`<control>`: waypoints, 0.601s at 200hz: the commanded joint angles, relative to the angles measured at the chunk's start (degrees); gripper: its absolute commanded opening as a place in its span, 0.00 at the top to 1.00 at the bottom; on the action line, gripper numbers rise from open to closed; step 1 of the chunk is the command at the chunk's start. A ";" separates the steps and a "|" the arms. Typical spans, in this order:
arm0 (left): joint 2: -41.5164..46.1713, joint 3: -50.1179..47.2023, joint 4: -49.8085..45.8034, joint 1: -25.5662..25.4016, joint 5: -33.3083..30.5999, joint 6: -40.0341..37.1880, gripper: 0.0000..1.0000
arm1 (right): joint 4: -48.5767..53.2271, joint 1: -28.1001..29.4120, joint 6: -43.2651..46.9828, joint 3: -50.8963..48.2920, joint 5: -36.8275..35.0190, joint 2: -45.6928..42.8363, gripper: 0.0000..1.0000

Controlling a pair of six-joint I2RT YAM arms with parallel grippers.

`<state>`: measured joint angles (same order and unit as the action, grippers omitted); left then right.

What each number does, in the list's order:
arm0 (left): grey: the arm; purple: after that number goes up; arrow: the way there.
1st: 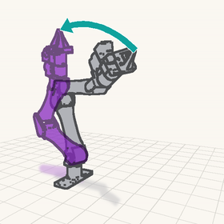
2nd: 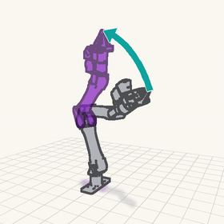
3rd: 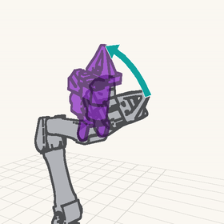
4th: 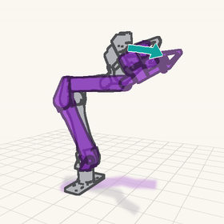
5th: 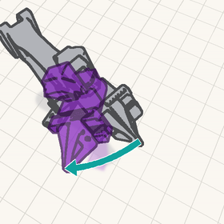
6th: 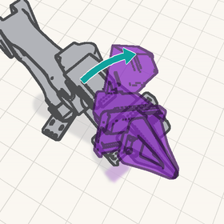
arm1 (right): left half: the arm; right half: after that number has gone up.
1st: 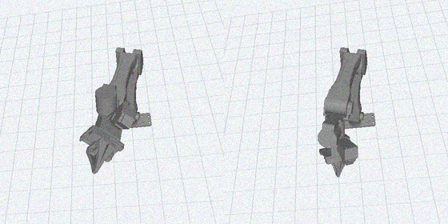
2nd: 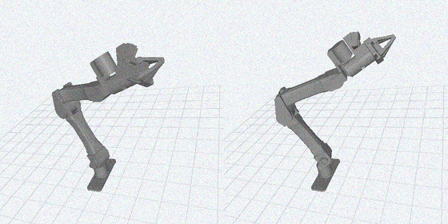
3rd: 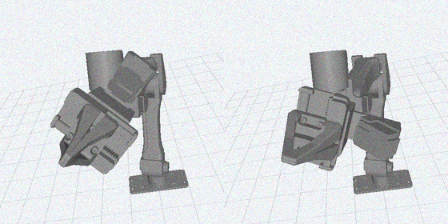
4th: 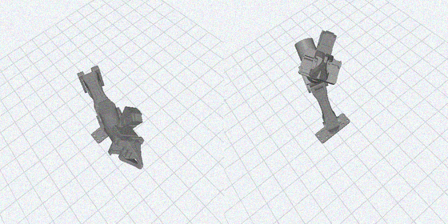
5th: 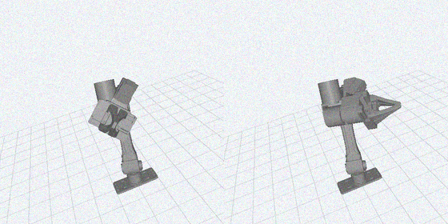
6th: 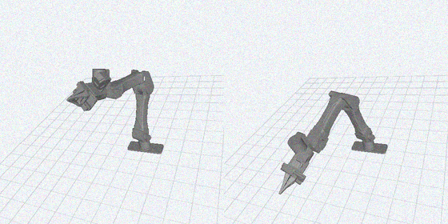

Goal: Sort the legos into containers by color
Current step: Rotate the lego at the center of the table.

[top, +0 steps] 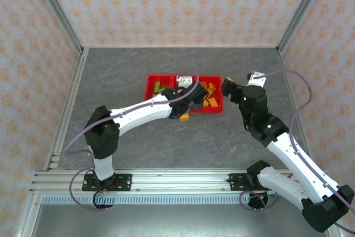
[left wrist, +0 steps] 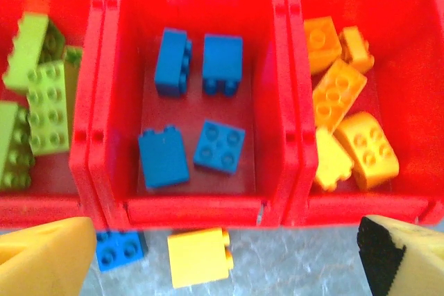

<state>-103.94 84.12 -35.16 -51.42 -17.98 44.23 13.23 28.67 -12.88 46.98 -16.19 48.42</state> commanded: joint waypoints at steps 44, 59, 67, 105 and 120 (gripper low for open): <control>-0.38 -10.88 9.36 -1.60 4.79 6.96 0.01 | -0.28 -0.28 -0.95 1.62 0.99 0.48 0.00; -1.23 -11.24 10.01 -1.64 4.63 7.44 0.03 | -0.09 -0.30 -1.00 1.71 1.05 0.40 0.00; -1.67 -11.47 10.56 -1.63 4.82 7.45 0.04 | 0.00 -0.28 -0.96 1.71 1.03 0.31 0.00; -4.98 -10.48 11.98 -1.24 6.36 7.42 0.22 | 0.35 -0.28 -0.91 1.71 0.60 -0.08 0.00; -7.23 -10.29 11.66 -0.81 6.64 8.11 0.28 | 0.49 -0.23 -0.67 1.79 0.37 -0.15 0.00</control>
<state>-107.85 73.38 -24.25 -52.84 -11.90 51.29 13.23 28.67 -13.08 46.98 -15.16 49.01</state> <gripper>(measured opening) 0.758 0.995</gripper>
